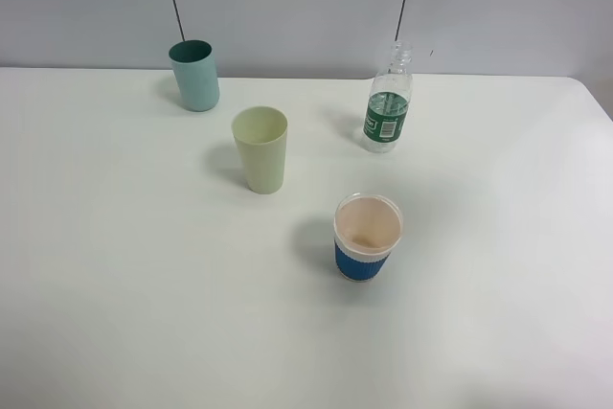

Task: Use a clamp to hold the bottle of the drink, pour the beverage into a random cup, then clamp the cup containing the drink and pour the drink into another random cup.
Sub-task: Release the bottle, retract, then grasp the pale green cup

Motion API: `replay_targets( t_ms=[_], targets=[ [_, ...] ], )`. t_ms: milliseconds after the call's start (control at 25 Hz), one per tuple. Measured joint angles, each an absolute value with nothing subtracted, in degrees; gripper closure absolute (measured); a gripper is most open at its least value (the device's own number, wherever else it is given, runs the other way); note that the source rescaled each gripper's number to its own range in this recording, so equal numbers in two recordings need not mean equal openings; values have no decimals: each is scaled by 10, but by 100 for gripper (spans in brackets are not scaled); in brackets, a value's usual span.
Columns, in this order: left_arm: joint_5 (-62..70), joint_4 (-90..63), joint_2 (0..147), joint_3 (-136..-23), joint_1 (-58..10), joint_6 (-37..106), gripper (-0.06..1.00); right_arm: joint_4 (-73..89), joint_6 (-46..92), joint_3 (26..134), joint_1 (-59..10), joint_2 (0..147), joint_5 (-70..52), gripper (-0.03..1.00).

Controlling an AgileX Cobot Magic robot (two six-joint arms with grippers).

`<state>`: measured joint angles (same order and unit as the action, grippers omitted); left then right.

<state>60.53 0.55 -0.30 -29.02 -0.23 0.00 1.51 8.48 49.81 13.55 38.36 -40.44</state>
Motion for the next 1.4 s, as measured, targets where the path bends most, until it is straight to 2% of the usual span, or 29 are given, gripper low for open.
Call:
replay_targets(
  t_ms=[280, 560, 760, 1000, 1400],
  targets=[
    [605, 5, -3, -290, -2, 0, -6, 40, 84, 498, 136, 251, -477, -3],
    [605, 5, -3, -290, -2, 0, -6, 50, 84, 498, 136, 180, -532, -3],
    [605, 5, -3, -290, -2, 0, -6, 62, 89, 486, 126, 148, -542, -3],
    [605, 5, -3, -290, -2, 0, -6, 74, 90, 392, 81, 112, -546, -3],
    [605, 5, -3, -290, -2, 0, -6, 74, 90, 346, 78, 28, -500, -3]
  ],
)
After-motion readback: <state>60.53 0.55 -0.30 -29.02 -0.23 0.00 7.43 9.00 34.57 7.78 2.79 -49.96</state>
